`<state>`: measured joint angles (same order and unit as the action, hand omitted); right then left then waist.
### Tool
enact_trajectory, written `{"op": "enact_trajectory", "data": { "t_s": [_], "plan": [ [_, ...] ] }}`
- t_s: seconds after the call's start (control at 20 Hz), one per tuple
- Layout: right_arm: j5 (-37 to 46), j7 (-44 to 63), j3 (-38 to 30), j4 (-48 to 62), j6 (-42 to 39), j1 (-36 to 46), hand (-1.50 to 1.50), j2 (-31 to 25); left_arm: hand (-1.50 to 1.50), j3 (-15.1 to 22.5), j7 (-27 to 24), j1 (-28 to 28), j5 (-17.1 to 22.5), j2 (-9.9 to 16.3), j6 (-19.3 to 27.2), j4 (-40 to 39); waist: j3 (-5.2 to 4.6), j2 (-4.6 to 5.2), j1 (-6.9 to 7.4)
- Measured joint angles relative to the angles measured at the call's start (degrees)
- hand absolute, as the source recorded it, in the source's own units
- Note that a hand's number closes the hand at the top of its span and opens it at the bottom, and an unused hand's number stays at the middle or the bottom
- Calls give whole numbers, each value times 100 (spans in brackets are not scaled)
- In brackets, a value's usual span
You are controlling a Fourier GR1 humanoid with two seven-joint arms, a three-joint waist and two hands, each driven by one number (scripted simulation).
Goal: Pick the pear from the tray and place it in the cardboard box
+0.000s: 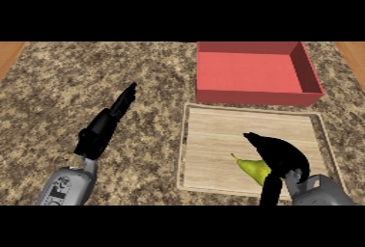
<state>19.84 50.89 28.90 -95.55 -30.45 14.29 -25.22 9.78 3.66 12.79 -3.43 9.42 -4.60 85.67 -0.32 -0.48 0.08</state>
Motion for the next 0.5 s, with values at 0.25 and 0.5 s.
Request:
{"op": "enact_trajectory", "data": {
  "t_s": [0.25, 0.5],
  "plan": [
    [370, -159, 7, 24, -11, -121, 150, 99, 0, -131, -23, -111, 67, 92, -204, 107, -29, -40, 12],
    [711, -452, -18, 132, 15, -90, 150, 109, 0, -190, 19, -59, 24, 45, -203, 93, -54, -72, 22]
  ]
}}
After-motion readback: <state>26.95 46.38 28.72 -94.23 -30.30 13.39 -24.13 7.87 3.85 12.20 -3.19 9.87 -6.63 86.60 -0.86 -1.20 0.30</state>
